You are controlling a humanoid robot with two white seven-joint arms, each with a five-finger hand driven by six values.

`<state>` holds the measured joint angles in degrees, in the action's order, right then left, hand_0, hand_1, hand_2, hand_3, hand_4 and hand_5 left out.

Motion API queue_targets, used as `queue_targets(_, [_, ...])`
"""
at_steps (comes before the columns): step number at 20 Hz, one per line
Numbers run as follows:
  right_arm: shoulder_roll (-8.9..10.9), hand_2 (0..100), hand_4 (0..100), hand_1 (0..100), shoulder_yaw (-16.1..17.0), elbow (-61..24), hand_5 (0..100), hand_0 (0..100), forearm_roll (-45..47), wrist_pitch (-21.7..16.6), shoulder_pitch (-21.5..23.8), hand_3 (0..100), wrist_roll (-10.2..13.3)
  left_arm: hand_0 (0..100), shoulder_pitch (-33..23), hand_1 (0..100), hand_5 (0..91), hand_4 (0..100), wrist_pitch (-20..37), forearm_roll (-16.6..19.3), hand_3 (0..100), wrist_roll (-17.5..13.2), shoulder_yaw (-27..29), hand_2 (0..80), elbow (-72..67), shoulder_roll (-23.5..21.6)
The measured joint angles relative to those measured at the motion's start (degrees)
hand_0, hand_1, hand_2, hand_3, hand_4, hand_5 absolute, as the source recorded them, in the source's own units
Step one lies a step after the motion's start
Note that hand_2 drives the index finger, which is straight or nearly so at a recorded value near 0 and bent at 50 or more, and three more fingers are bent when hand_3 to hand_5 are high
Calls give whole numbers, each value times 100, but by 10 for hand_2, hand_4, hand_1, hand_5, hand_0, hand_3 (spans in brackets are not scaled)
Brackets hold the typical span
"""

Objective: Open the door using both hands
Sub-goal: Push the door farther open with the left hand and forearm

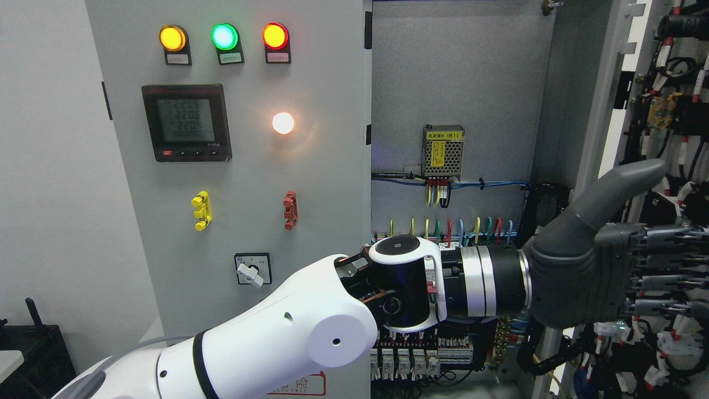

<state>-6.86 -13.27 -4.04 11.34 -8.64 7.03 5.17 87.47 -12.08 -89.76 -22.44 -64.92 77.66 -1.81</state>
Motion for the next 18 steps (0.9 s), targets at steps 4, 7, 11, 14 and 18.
queue_targets(4, [0, 0, 0, 0, 0, 0, 0, 0, 0, -3, 0, 0, 0, 0, 5, 0, 0, 29, 31, -5, 0, 389, -8, 0, 6, 67])
queue_targets(7, [0, 0, 0, 0, 0, 0, 0, 0, 0, -3, 0, 0, 0, 0, 10, 0, 0, 29, 76, -9, 0, 615, -37, 0, 34, 148])
queue_targets(11, [0, 0, 0, 0, 0, 0, 0, 0, 0, -3, 0, 0, 0, 0, 13, 0, 0, 29, 152, -14, 0, 791, -112, 0, 116, 225])
queue_targets(14, [0, 0, 0, 0, 0, 0, 0, 0, 0, -3, 0, 0, 0, 0, 16, 0, 0, 29, 174, -19, 0, 831, -178, 0, 174, 272])
queue_targets(18, [0, 0, 0, 0, 0, 0, 0, 0, 0, -3, 0, 0, 0, 0, 176, 0, 0, 29, 277, -97, 0, 843, -351, 0, 217, 328])
